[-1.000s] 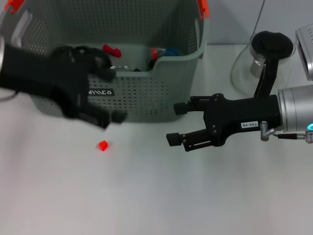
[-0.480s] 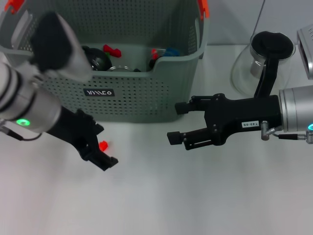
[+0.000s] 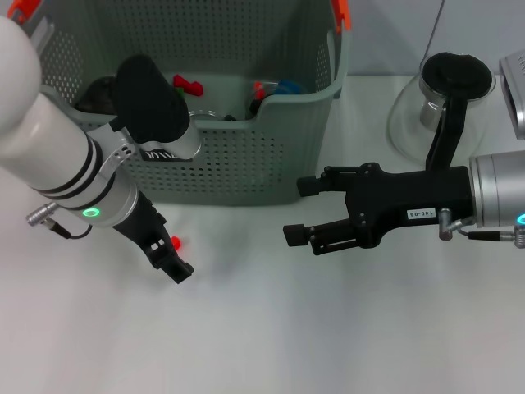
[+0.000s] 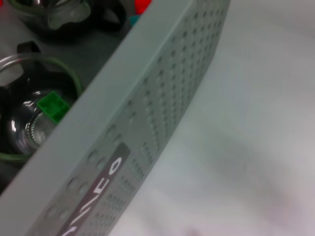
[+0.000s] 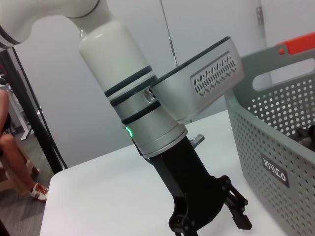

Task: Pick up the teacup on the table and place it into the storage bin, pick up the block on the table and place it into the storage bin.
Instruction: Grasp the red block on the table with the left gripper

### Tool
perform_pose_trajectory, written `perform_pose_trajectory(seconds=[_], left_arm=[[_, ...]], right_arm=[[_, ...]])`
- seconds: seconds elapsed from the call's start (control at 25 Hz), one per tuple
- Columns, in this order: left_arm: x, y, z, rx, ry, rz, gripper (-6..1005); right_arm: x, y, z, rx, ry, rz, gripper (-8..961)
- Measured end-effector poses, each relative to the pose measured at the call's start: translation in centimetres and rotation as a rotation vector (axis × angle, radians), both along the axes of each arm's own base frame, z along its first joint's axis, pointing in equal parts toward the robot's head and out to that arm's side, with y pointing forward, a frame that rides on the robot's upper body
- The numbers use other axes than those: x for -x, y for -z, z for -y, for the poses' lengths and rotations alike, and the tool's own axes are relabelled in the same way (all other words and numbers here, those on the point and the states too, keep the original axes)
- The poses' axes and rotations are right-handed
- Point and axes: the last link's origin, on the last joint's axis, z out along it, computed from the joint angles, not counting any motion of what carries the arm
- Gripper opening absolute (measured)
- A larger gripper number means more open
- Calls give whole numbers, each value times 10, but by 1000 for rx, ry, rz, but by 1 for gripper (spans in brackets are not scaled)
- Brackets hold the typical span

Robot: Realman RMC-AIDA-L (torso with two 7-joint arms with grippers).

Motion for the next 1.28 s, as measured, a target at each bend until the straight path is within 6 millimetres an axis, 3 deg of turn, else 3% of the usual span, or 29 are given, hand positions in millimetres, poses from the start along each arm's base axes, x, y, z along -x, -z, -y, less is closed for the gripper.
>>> perform_pose_trajectory(seconds=[0.6,1.28], left_arm=[[3,10,-11,-69,-58,-8,800],[3,12,-12,-120,-147,-11,401]], right_arm=[[-2,0,0,-1,7,-1,925],[-4,1,0,-16,-1,6,925]])
